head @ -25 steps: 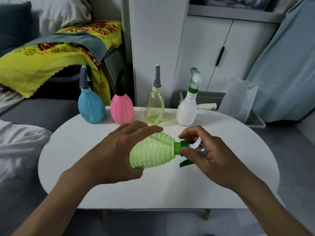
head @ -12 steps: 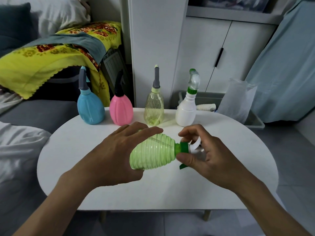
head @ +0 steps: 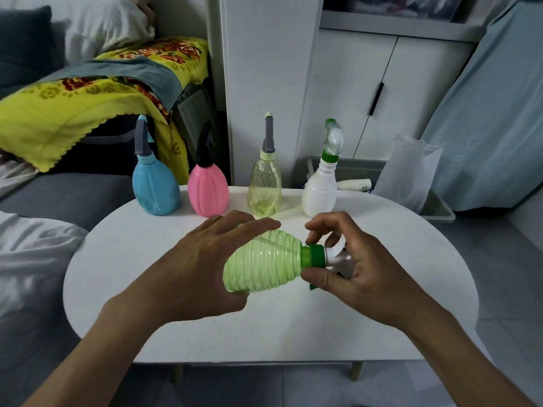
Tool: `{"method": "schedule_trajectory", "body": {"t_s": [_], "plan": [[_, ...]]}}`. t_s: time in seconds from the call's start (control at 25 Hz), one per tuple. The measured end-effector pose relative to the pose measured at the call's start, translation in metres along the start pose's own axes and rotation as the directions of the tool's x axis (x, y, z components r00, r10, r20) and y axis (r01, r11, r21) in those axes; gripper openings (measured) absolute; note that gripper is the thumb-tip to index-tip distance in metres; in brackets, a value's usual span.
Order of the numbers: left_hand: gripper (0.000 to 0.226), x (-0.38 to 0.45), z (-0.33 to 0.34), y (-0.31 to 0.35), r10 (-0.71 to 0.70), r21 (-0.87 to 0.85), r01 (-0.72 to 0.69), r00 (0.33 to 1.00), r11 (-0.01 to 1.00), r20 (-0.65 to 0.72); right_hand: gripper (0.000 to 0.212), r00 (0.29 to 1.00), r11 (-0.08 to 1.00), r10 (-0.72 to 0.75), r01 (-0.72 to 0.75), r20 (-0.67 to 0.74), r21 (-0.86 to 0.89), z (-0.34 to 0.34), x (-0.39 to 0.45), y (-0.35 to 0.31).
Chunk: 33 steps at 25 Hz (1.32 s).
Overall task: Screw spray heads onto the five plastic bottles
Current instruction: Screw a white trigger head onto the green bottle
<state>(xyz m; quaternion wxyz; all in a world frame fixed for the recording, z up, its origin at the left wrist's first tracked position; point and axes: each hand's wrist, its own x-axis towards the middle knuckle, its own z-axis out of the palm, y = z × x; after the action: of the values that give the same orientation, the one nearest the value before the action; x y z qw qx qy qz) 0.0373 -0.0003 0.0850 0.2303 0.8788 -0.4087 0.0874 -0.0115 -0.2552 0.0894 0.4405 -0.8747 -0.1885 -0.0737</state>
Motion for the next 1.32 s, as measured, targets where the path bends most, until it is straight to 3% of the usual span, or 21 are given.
{"method": "schedule_trajectory", "body": {"t_s": [0.28, 0.48, 0.68, 0.88, 1.08, 1.32], "plan": [[0.102, -0.0011, -0.0010, 0.0011, 0.004, 0.014, -0.004, 1.000, 1.000, 0.001, 0.034, 1.000, 0.999, 0.028, -0.029, 0.005, 0.016, 0.0002, 0.0015, -0.0009], [0.104, -0.0004, -0.0015, 0.0013, -0.006, 0.008, 0.006, 1.000, 1.000, -0.007, 0.047, 1.000, 1.000, -0.019, 0.019, -0.007, -0.013, 0.0003, -0.0003, -0.0004], [0.101, -0.0013, -0.0007, 0.0029, 0.005, 0.015, -0.005, 1.000, 1.000, 0.017, 0.036, 0.999, 0.999, 0.032, -0.032, 0.012, -0.011, -0.0019, -0.0001, -0.0018], [0.102, 0.0003, -0.0016, 0.0031, -0.003, 0.011, 0.003, 1.000, 1.000, 0.002, 0.047, 1.000, 1.000, -0.004, 0.004, 0.008, -0.012, 0.0007, -0.0003, 0.0000], [0.102, -0.0010, 0.0001, 0.0024, -0.002, 0.012, 0.002, 1.000, 1.000, 0.015, 0.035, 1.000, 0.999, 0.023, -0.022, 0.007, -0.032, -0.0008, -0.0001, 0.0003], [0.104, -0.0009, -0.0002, 0.0008, 0.005, 0.023, -0.005, 1.000, 1.000, 0.003, 0.047, 1.000, 1.000, -0.006, 0.006, 0.017, -0.008, -0.0008, -0.0012, 0.0008]]}}
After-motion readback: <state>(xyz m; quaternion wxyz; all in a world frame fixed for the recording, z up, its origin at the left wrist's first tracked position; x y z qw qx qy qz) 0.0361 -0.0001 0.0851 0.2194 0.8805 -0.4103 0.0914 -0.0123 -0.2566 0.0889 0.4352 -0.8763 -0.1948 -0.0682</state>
